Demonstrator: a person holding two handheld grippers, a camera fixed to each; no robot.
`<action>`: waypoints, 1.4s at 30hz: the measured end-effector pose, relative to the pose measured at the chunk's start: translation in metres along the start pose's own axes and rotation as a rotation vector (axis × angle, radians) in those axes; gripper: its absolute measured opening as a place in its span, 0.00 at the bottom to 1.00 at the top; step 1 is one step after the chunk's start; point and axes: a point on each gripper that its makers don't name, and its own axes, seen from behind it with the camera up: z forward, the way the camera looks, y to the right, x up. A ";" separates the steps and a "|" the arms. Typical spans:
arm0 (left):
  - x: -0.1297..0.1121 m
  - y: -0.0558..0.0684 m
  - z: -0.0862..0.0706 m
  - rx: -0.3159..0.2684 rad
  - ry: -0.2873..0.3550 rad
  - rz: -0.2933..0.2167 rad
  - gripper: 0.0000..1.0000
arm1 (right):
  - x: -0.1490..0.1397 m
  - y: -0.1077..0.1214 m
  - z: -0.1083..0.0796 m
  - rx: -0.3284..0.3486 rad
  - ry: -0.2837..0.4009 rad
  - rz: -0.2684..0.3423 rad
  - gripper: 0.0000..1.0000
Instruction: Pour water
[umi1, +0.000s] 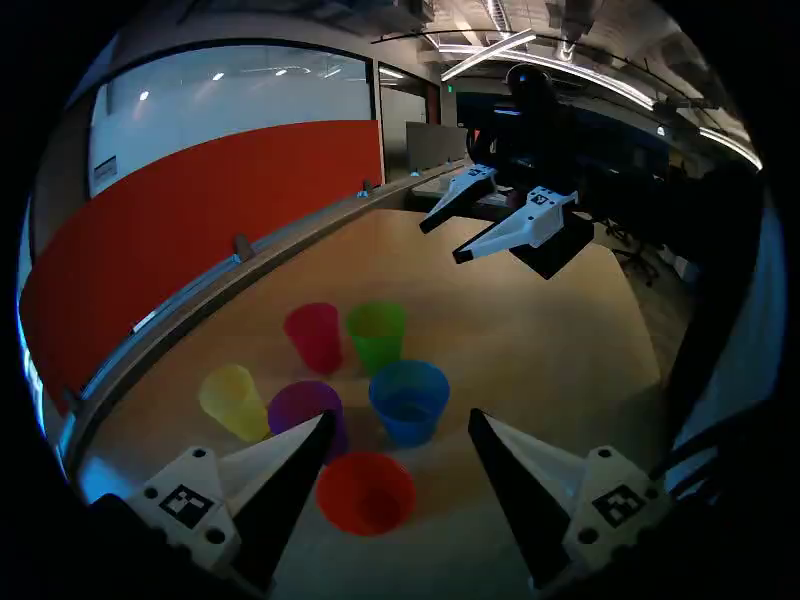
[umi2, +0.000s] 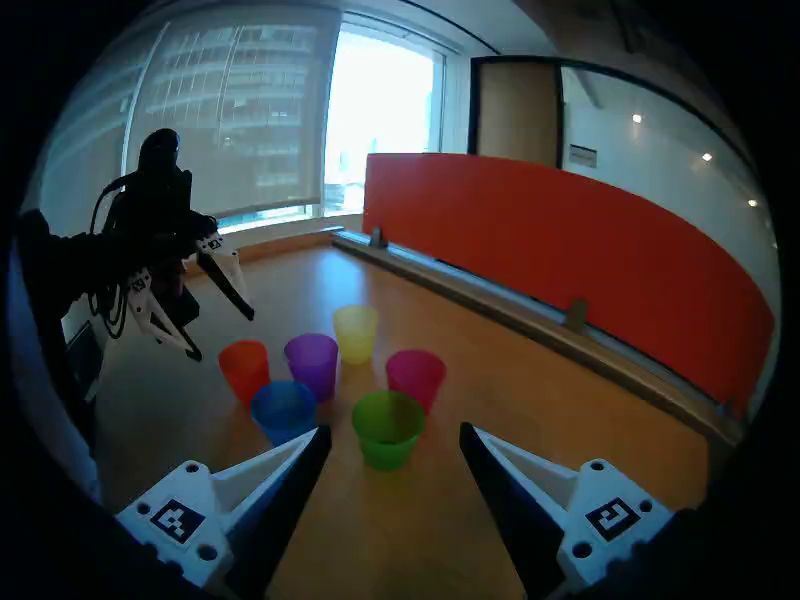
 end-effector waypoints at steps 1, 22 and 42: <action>0.000 0.001 0.002 -0.003 -0.003 -0.001 0.99 | -0.002 0.000 0.000 0.001 -0.002 0.001 1.00; -0.014 -0.002 0.044 0.007 -0.106 0.012 0.99 | -0.014 0.007 0.006 0.004 -0.015 0.003 1.00; -0.022 0.009 0.076 -0.009 -0.170 0.023 0.99 | -0.021 0.008 0.012 0.011 -0.017 0.011 1.00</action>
